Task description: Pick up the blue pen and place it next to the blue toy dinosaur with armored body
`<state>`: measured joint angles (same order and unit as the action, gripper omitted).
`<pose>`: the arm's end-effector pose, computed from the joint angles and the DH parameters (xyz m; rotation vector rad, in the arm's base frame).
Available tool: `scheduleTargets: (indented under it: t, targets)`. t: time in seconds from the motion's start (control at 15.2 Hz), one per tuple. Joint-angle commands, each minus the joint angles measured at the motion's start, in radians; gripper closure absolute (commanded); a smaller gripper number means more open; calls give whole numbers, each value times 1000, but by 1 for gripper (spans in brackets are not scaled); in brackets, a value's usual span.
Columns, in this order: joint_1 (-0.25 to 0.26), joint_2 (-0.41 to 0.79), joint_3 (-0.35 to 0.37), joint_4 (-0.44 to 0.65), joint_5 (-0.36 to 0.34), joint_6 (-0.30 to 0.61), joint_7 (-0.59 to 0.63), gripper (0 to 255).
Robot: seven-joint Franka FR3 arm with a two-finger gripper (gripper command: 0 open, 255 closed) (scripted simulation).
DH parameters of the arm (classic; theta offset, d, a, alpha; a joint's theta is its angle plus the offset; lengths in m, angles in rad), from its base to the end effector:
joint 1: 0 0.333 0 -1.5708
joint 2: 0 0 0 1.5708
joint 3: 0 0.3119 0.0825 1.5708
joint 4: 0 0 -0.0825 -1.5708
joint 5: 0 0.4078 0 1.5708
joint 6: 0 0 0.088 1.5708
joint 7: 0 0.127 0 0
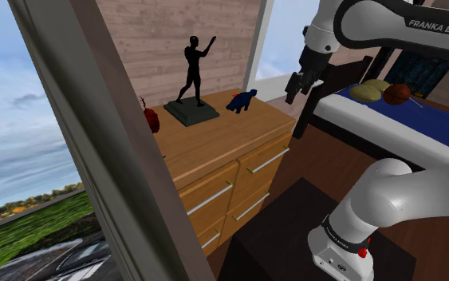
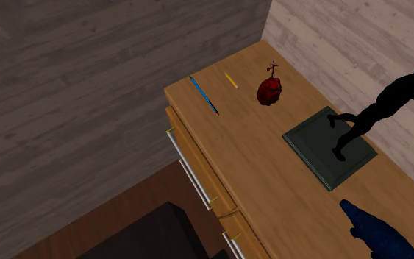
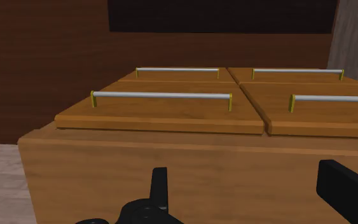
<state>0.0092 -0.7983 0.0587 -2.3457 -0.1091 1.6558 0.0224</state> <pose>0.3411 0.0148 0.5858 2.9894 0.0501 0.1691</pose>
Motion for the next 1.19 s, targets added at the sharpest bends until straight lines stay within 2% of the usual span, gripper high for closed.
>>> scheduleTargets:
  t: [0.0,0.53,1.12]
  targets:
    - [0,0,0,0,0,0,0,0]
    - [86,270,-2,104,25,164,-157,0]
    - [173,560,26,276,63,273,-336,0]
